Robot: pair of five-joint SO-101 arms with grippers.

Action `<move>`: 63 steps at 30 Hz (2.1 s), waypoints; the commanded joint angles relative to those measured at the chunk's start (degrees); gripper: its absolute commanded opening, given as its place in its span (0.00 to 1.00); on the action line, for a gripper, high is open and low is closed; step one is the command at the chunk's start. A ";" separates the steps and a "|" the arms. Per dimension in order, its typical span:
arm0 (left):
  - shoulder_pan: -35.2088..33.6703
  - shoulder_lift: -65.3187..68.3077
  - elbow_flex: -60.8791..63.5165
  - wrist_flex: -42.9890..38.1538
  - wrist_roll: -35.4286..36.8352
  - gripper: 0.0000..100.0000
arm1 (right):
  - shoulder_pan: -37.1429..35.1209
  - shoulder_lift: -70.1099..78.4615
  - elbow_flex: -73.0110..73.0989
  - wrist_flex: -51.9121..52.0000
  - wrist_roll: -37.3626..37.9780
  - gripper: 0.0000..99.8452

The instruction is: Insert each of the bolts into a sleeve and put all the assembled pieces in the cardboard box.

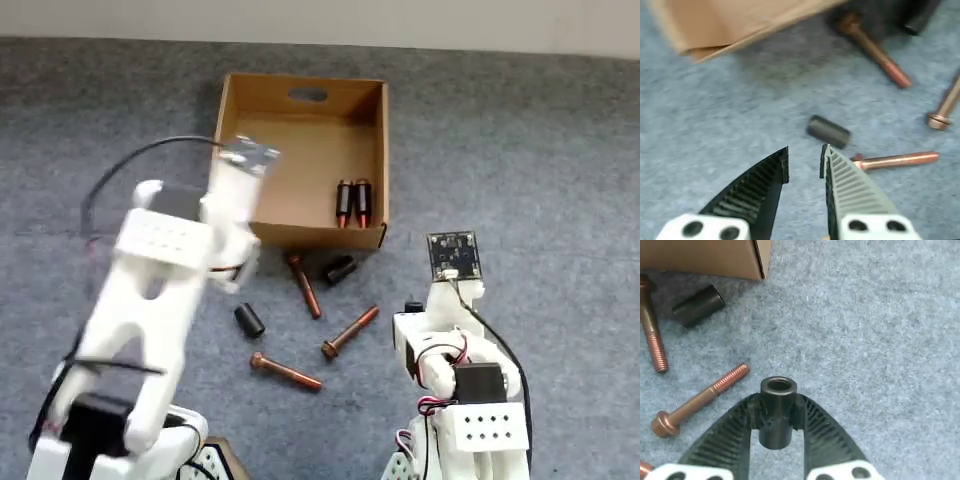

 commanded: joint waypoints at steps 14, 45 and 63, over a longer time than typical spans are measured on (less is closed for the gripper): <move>8.66 3.21 2.15 -12.22 16.00 0.13 | -0.40 -0.84 -0.22 -0.22 -0.79 0.00; 9.36 18.59 13.93 -50.55 52.40 0.13 | -0.40 -0.84 1.45 -0.31 -0.62 0.00; 8.57 17.54 15.25 -41.76 51.87 0.01 | -0.40 -0.84 1.45 -0.31 -0.62 0.00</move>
